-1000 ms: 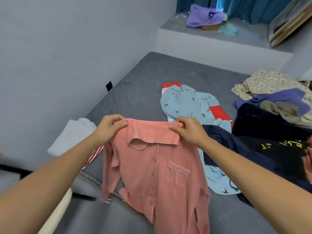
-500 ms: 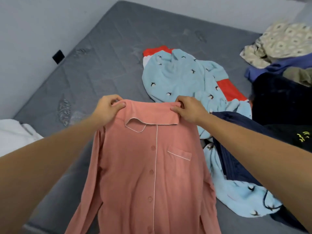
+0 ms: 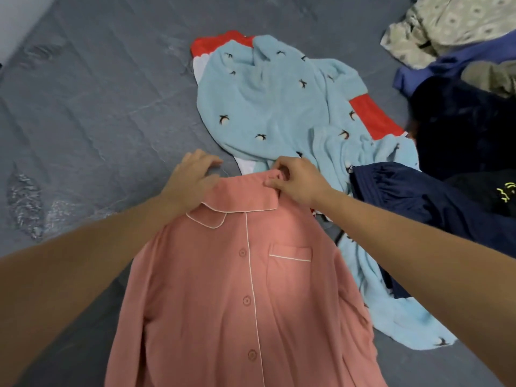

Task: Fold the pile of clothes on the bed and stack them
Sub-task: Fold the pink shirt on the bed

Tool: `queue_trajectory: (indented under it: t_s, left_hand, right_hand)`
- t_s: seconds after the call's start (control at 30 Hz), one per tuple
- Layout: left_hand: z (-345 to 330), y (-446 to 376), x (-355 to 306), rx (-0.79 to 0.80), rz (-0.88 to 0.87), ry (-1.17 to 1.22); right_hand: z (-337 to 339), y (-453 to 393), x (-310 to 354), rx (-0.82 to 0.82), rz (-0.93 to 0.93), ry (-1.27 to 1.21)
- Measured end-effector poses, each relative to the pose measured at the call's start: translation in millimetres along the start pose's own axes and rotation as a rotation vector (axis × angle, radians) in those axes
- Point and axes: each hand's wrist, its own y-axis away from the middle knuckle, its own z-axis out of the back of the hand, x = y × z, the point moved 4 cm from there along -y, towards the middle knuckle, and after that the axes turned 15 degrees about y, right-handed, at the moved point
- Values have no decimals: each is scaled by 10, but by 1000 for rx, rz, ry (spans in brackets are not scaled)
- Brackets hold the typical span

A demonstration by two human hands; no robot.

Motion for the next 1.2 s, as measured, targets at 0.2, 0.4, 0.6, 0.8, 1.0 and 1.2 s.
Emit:
queue_trajectory:
  t_s: [0.2, 0.4, 0.6, 0.8, 1.0, 1.2]
  left_hand:
    - [-562, -393, -693, 218, -16, 212]
    - [-796, -407, -967, 301, -85, 165]
    - [-801, -311, -1069, 194, -95, 262]
    - [-906, -168, -1330, 372, -183, 137]
    - [-874, -157, -1405, 258, -201, 130]
    - [-821, -176, -1301, 160, -172, 95]
  right_hand:
    - [97, 70, -99, 72, -16, -114]
    - [236, 248, -244, 116, -22, -151]
    - [224, 608, -367, 269, -42, -173]
    - [412, 822, -371, 243, -47, -271]
    - [650, 933, -427, 269, -54, -250]
    - [788, 1181, -734, 352, -27, -285]
